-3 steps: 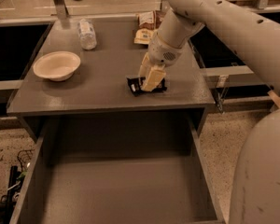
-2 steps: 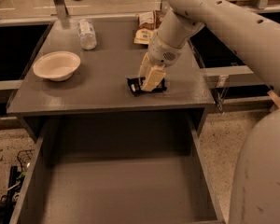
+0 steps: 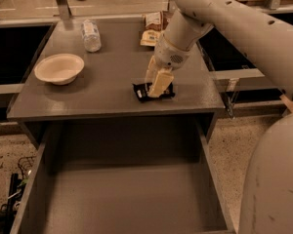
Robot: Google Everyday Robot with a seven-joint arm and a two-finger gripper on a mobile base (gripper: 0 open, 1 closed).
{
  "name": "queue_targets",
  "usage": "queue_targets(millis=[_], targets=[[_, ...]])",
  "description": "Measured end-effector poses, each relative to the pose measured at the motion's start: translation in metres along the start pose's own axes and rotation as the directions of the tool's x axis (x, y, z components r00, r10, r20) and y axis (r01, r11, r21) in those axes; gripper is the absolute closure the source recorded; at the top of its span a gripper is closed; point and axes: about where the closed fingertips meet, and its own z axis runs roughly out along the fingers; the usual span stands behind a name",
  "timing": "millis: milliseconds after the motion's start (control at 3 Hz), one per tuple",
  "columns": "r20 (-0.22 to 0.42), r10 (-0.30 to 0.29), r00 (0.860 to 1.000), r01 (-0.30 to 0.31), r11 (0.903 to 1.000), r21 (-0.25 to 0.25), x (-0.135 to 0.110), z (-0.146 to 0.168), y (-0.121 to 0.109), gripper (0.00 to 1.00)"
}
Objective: Pick rxbar chocolate from top drawer and place on counter
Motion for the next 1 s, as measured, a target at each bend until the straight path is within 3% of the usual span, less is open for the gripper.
queue_targets(millis=[333, 1000], targets=[[0.0, 0.0, 1.0, 0.0, 1.0, 0.0, 0.0, 0.0001, 0.0, 0.04], [0.0, 0.0, 1.0, 0.0, 1.0, 0.0, 0.0, 0.0001, 0.0, 0.0]])
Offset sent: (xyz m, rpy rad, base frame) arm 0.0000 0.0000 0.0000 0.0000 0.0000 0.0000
